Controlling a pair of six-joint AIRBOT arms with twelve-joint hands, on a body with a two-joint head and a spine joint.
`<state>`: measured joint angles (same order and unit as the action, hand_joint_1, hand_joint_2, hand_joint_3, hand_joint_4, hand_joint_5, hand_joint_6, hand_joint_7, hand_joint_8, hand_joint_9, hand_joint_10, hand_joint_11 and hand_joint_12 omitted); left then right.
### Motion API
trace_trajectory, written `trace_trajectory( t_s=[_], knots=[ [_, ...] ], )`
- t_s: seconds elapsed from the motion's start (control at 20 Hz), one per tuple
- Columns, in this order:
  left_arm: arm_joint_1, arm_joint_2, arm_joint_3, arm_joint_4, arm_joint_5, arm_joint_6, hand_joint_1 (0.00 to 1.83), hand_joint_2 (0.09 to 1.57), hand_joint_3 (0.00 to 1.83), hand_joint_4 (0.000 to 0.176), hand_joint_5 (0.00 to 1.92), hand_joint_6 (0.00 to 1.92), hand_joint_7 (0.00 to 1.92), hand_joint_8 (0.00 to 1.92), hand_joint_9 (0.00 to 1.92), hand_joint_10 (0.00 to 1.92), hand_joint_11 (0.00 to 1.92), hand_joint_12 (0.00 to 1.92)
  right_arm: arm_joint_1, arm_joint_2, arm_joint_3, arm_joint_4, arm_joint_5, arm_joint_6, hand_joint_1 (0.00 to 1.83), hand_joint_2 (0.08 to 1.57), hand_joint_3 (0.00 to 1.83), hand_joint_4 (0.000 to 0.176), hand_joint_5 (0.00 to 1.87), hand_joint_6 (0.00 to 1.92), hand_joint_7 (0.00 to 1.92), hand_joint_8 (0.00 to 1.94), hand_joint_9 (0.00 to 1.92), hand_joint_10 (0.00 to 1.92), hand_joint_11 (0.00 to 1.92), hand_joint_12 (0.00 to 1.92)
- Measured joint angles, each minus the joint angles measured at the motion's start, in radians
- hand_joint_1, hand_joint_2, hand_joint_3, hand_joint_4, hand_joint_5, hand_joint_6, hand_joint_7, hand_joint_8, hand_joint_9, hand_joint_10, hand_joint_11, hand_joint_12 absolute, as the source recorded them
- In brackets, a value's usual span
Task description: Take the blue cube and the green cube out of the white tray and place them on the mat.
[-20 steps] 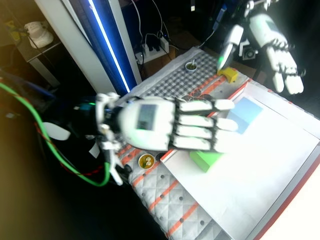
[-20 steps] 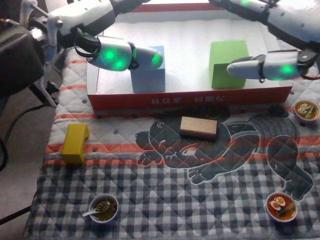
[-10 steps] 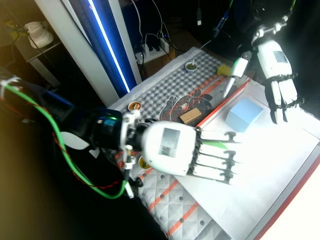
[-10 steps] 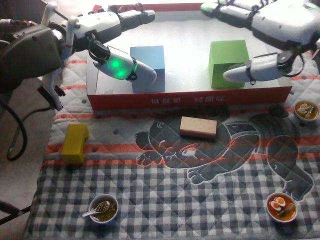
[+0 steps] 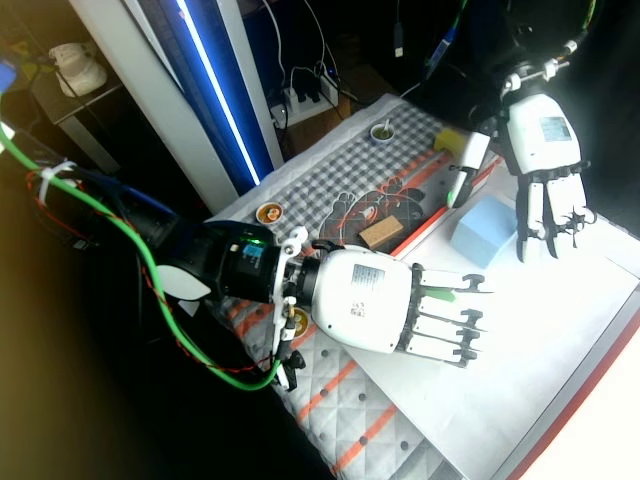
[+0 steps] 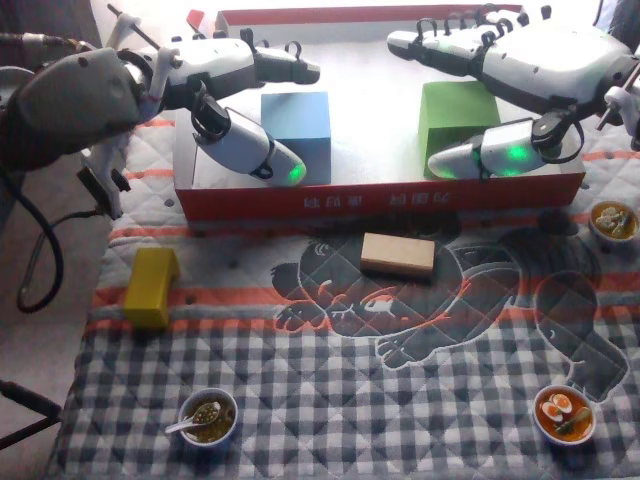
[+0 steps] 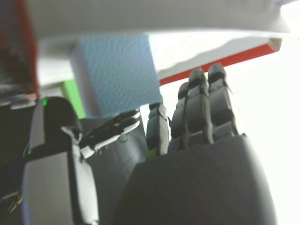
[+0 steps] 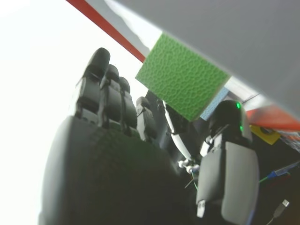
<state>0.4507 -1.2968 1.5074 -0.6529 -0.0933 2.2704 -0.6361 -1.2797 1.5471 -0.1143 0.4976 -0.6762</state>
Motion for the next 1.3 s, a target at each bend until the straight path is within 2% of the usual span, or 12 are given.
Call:
trace_trajectory(
  t_s=[0.1, 0.2, 0.25, 0.3, 0.35, 0.4, 0.5, 0.6, 0.65, 0.7, 1.15, 1.3],
  knots=[
    [0.0, -0.004, 0.002, -0.013, 0.002, 0.0, 0.95, 1.06, 0.0, 0.111, 0.41, 0.0, 0.39, 0.01, 0.51, 0.01, 0.26, 0.11, 0.0, -0.006, 0.003, -0.002, -0.002, 0.0, 0.48, 1.12, 0.0, 0.127, 0.11, 0.0, 0.68, 0.02, 0.75, 0.07, 0.28, 1.19],
    [0.0, -0.009, 0.005, -0.018, 0.002, -0.001, 0.99, 1.1, 0.01, 0.08, 0.5, 0.01, 0.49, 0.01, 0.62, 0.02, 0.3, 0.13, 0.0, -0.009, 0.006, -0.001, 0.003, 0.002, 0.73, 1.14, 0.0, 0.028, 0.31, 0.0, 0.76, 1.09, 0.73, 1.53, 0.62, 1.89],
    [0.0, -0.014, 0.006, -0.025, -0.002, 0.0, 1.04, 1.09, 0.0, 0.093, 0.53, 0.0, 0.58, 0.01, 0.69, 0.02, 0.34, 0.17, 0.002, -0.009, 0.011, -0.001, 0.007, 0.002, 0.87, 1.2, 0.01, 0.0, 0.38, 0.01, 0.96, 0.78, 0.88, 1.21, 0.67, 1.67],
    [-0.004, -0.023, 0.017, -0.04, -0.003, 0.0, 1.08, 1.09, 0.0, 0.089, 0.56, 0.01, 0.68, 0.01, 0.77, 0.01, 0.32, 0.27, 0.002, -0.011, 0.013, 0.0, 0.007, 0.003, 1.24, 1.14, 0.01, 0.0, 0.48, 0.01, 0.96, 1.0, 0.99, 0.93, 0.76, 1.45],
    [-0.011, -0.035, 0.033, -0.059, -0.004, 0.001, 1.29, 1.12, 0.0, 0.061, 0.69, 0.02, 0.88, 0.86, 0.92, 0.04, 0.33, 0.44, 0.004, -0.013, 0.016, 0.002, 0.006, 0.006, 1.32, 1.14, 0.0, 0.0, 0.53, 0.01, 0.94, 1.07, 1.09, 0.71, 0.76, 1.36],
    [-0.021, -0.049, 0.049, -0.074, -0.007, 0.002, 1.44, 1.14, 0.0, 0.008, 0.79, 0.02, 0.92, 0.96, 0.84, 1.08, 0.3, 0.58, 0.011, -0.014, 0.023, -0.003, 0.003, 0.006, 1.34, 1.14, 0.0, 0.0, 0.62, 0.01, 0.92, 1.11, 1.15, 0.68, 0.82, 1.38],
    [-0.046, -0.071, 0.064, -0.062, -0.028, -0.051, 1.36, 1.17, 0.0, 0.0, 0.77, 1.05, 0.94, 1.13, 0.77, 1.42, 0.13, 1.01, 0.04, -0.024, 0.043, -0.013, -0.02, 0.009, 1.33, 1.2, 0.0, 0.0, 0.75, 0.01, 0.82, 1.26, 1.13, 0.56, 0.84, 1.3],
    [-0.061, -0.061, 0.037, 0.027, -0.063, -0.161, 1.34, 1.18, 0.0, 0.0, 0.75, 1.17, 0.91, 1.14, 0.77, 1.43, 0.13, 1.15, 0.094, -0.023, 0.049, -0.064, -0.033, 0.014, 1.32, 1.21, 0.0, 0.0, 0.81, 0.01, 0.8, 1.29, 1.17, 0.47, 0.86, 1.17],
    [-0.063, -0.04, 0.003, 0.079, -0.085, -0.217, 1.22, 1.19, 0.0, 0.0, 0.76, 1.2, 0.89, 1.22, 0.75, 0.87, 0.13, 1.2, 0.124, -0.021, 0.047, -0.087, -0.027, 0.016, 1.23, 1.2, 0.05, 0.0, 0.75, 1.04, 0.8, 1.3, 1.18, 0.41, 0.87, 1.11],
    [-0.063, -0.013, -0.032, 0.135, -0.099, -0.272, 1.19, 1.19, 0.0, 0.0, 0.8, 1.17, 0.89, 1.23, 0.78, 0.63, 0.13, 1.29, 0.148, -0.016, 0.031, -0.103, -0.023, 0.016, 1.21, 1.23, 0.02, 0.0, 0.73, 1.26, 0.79, 1.31, 1.13, 0.56, 0.81, 1.34],
    [0.025, 0.387, -0.493, 0.548, -0.288, -0.541, 1.24, 1.13, 0.0, 0.0, 0.91, 0.92, 1.01, 1.11, 0.93, 0.72, 0.44, 1.34, 0.01, 0.301, -0.317, -0.168, 0.259, 0.019, 1.2, 1.24, 0.0, 0.0, 0.72, 1.33, 0.78, 1.31, 1.15, 0.55, 0.78, 1.32],
    [0.119, 0.487, -0.629, 0.6, -0.394, -0.564, 1.24, 1.17, 0.0, 0.0, 0.89, 0.85, 0.88, 1.4, 0.75, 1.36, 0.42, 1.65, -0.124, 0.38, -0.411, -0.13, 0.373, 0.019, 1.22, 1.2, 0.0, 0.0, 0.78, 1.24, 0.85, 1.22, 1.26, 0.42, 0.91, 1.19]
  ],
)
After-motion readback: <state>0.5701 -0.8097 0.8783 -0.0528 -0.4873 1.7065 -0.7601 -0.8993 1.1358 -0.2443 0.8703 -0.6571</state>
